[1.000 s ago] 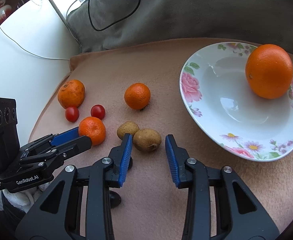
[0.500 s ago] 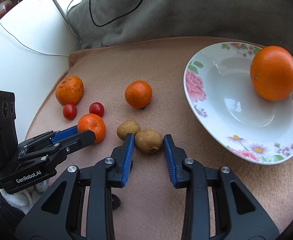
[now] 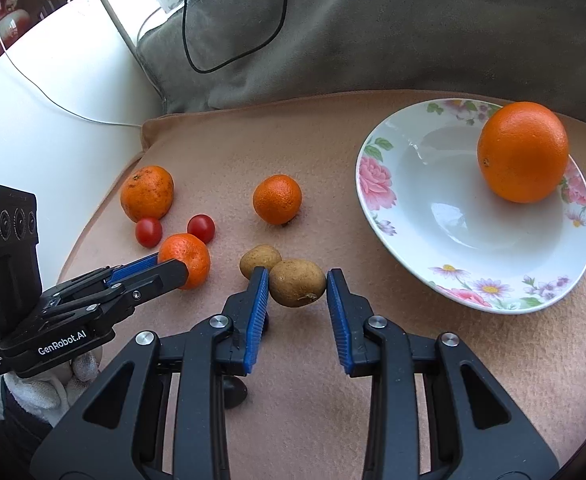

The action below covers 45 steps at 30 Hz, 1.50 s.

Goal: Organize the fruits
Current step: 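Carry the kiwi with the right gripper while the left gripper grasps a tangerine, then release the kiwi onto the plate with the right gripper while the left gripper releases the tangerine there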

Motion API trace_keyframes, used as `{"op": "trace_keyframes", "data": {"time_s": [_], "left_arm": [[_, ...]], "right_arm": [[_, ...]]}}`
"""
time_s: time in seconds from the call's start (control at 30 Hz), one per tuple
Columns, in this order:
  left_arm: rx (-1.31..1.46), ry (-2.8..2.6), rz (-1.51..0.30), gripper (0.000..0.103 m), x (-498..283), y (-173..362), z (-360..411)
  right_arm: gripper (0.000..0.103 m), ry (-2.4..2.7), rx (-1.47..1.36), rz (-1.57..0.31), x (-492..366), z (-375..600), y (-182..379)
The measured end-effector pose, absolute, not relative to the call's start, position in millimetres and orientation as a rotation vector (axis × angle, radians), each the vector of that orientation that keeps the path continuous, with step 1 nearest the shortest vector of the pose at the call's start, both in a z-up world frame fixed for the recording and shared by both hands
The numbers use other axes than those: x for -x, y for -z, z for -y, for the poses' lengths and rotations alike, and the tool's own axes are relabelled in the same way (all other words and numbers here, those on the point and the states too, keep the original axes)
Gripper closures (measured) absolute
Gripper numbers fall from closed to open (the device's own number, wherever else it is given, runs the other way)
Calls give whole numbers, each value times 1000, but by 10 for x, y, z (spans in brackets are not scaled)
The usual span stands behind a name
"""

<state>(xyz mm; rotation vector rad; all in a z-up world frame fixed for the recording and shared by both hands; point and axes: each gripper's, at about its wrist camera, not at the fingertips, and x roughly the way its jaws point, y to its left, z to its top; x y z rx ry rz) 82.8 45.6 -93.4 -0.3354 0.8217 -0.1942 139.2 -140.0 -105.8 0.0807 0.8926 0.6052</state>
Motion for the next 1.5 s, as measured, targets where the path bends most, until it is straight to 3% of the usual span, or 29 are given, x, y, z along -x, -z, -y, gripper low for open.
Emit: {"op": "trace_keyframes", "data": {"time_s": [0.3, 0.83, 1.5], "left_arm": [[319, 192, -822, 74, -822, 966, -416], [269, 287, -737, 74, -998, 571, -132], [190, 381, -758, 74, -1540, 539, 424]], "right_arm": [[72, -592, -90, -863, -1303, 1519, 943], [72, -499, -96, -766, -1197, 1900, 653], [71, -408, -101, -778, -1343, 2259, 761]]}}
